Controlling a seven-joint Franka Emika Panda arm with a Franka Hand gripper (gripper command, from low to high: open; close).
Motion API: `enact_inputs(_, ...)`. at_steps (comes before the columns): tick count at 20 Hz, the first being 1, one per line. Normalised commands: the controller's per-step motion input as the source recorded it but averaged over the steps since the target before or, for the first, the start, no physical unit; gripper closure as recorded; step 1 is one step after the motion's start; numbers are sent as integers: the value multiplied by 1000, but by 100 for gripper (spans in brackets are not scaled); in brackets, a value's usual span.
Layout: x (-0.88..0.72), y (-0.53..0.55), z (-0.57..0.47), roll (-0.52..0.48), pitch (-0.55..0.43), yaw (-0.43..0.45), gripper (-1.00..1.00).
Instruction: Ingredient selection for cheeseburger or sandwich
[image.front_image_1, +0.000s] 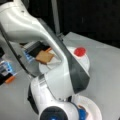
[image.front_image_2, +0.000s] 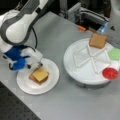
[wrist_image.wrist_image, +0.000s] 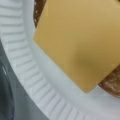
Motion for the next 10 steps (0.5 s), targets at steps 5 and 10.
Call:
enact_inputs(5,-414,584,421,-396,37,-109,-100)
enact_inputs(10,-561,606,337,-511,-29,-98,-100)
